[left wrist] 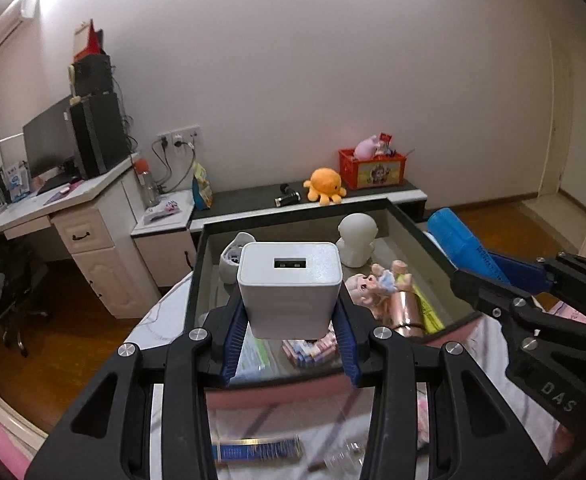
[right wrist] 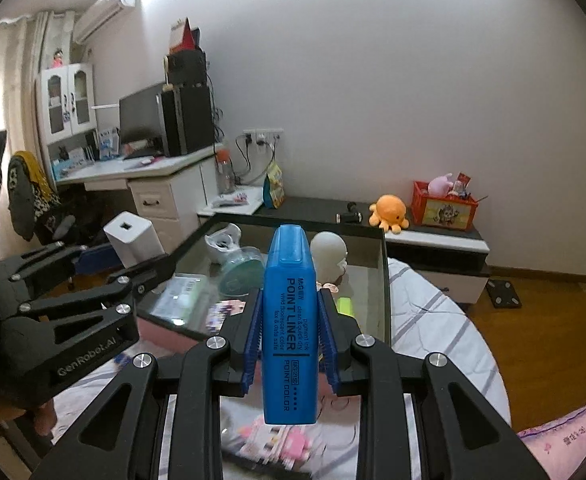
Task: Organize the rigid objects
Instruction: 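Lower the charger and highlighter into the pink box and open both tools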
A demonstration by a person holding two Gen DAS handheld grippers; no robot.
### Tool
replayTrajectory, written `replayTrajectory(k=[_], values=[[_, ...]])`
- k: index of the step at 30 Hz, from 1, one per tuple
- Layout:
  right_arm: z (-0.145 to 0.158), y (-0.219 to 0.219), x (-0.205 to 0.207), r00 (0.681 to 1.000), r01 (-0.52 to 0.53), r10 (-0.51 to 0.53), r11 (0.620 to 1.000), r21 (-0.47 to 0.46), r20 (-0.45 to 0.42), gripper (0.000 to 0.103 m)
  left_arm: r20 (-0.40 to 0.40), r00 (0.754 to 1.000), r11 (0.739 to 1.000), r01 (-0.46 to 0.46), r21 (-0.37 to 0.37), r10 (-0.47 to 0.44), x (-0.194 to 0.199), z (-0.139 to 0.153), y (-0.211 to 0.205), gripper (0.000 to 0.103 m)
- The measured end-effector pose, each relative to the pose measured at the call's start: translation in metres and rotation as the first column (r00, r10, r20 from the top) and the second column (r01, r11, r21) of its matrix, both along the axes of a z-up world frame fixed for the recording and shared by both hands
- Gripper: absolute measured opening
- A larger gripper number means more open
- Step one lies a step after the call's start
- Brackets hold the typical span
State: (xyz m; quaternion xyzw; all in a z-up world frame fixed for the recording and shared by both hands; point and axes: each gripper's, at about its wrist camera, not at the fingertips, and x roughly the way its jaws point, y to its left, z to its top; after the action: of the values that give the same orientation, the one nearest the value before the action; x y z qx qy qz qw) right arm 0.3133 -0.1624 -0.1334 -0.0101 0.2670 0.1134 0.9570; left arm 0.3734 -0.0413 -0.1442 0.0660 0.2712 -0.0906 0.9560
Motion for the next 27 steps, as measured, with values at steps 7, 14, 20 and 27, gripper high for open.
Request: replayTrajectory(k=[7,14,20,27], values=[[-0.023,-0.004,0.043,0.996,0.008,-0.011,0.999,-0.034,-0.084,0.027,-0.054,0.998,0.999,-0.009,0.037,0.011,0.047,-0.016,-0.001,0.040],[-0.046,-0.004,0.071,0.987,0.020,-0.028,0.998,-0.054,-0.157,0.028,-0.135,0.991,0.998,-0.007,0.061,0.015,0.074,-0.042,-0.002,0.041],[-0.038,-0.008,0.064,0.991,0.028,-0.033,0.999,-0.043,-0.127,0.061,-0.107,0.994,1.000,-0.020,0.018,0.022,0.063,-0.037,0.012,0.069],[-0.003,-0.015,0.028,0.998,0.045,-0.045,0.999,0.002,-0.038,0.083,-0.001,0.998,0.998,-0.062,-0.026,0.062,0.010,0.004,0.036,0.103]])
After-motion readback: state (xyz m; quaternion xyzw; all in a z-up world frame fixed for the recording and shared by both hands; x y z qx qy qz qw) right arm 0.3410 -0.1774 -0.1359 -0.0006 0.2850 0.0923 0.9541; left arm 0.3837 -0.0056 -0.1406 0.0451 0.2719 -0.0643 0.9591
